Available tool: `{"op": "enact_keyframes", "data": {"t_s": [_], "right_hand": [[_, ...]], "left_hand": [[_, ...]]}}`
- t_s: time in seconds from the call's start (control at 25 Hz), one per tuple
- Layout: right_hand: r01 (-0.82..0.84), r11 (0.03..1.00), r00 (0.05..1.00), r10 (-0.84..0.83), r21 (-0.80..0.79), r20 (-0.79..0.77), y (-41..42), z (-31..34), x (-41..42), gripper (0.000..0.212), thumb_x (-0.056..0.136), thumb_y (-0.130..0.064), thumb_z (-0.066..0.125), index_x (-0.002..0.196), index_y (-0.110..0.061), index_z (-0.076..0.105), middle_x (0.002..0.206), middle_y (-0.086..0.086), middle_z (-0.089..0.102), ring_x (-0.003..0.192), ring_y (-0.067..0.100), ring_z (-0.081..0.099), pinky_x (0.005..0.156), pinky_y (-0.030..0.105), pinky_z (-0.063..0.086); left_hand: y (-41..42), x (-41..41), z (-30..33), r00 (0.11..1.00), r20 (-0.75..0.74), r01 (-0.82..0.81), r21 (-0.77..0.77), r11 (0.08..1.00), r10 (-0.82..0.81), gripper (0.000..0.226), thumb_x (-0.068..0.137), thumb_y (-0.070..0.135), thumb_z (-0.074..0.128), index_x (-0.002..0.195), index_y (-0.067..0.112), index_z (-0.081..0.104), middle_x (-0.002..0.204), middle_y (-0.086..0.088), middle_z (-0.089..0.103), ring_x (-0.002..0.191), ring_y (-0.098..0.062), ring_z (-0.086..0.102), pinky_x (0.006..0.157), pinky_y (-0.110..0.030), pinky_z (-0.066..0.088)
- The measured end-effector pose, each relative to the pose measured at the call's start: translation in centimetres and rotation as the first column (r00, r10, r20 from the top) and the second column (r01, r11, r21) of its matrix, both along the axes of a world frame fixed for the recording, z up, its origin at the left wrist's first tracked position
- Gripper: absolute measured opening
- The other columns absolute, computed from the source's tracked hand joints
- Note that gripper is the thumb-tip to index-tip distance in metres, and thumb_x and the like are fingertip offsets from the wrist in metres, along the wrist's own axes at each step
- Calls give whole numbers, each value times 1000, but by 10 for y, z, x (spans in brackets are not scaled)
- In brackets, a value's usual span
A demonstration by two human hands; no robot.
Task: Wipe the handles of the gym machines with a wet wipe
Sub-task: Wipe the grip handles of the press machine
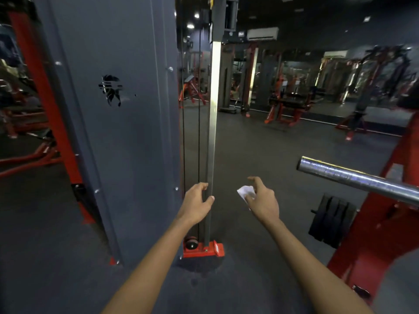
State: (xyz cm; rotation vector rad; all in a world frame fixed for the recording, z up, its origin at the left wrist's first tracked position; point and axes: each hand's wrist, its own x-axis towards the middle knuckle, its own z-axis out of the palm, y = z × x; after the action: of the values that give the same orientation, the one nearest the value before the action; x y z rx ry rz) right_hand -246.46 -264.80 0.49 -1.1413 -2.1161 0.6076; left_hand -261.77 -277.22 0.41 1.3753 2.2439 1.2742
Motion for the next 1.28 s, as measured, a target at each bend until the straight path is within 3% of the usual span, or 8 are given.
{"op": "enact_keyframes", "data": {"t_s": [0.04,0.12,0.2,0.36,0.52,0.64,0.96,1.28], "right_hand": [[22,1000,1000,-22,8,19,9,-1,-6,33,84,-18,58,117,-18,54,98,6,64,93,30,60,66,31,44],[81,997,997,-81,-6,12,31,-1,-21,14,84,-24,60,91,-13,55,81,3,62,80,29,60,53,27,37],[125,992,992,-125,-15,6,56,-1,-36,21,83,-25,61,75,-12,47,72,0,59,71,27,57,49,25,33],[152,985,988,-155,-80,-25,116,-6,-71,23,83,-32,60,85,-13,48,75,-2,62,72,23,59,59,30,42],[173,983,984,-175,-57,-28,195,1,-109,32,86,-44,60,77,-16,47,65,-2,61,60,15,58,56,28,43],[219,975,975,-220,-44,-18,248,14,-132,26,87,-36,59,78,-12,54,64,-7,55,59,11,53,50,24,33],[373,925,928,-374,-77,1,403,-4,-164,19,82,-32,56,72,-16,51,81,-3,60,72,16,56,56,25,37],[501,861,861,-506,-88,-57,551,7,-184,24,84,-23,54,67,-12,42,57,-8,47,53,12,44,48,23,28]], "left_hand": [[12,-7,-2,1000,11,17,-2,1000,-17,48,92,19,59,137,7,45,140,-7,49,131,-16,44,103,-17,26],[41,-24,-6,998,27,54,-1,999,-54,49,92,19,59,137,7,45,140,-7,49,131,-16,44,106,-20,28],[71,-40,-9,996,29,85,-1,996,-85,49,92,19,59,137,8,46,140,-6,49,131,-15,44,107,-22,30],[144,-77,-16,991,24,134,14,991,-134,48,92,19,59,137,8,46,139,-5,50,130,-15,45,103,-19,30],[231,-115,-8,985,11,172,22,985,-172,48,93,21,58,138,9,45,139,-4,49,130,-14,45,101,-18,31],[295,-141,5,980,-6,199,36,979,-199,48,92,21,58,137,9,46,139,-4,49,130,-16,45,105,-23,33],[480,-179,-17,939,-27,344,5,939,-344,46,89,17,62,132,5,50,133,-9,53,126,-20,49,106,-26,35],[656,-206,-22,897,-8,441,-18,897,-441,46,91,18,59,134,6,49,134,-6,52,128,-19,47,108,-28,35]]}}
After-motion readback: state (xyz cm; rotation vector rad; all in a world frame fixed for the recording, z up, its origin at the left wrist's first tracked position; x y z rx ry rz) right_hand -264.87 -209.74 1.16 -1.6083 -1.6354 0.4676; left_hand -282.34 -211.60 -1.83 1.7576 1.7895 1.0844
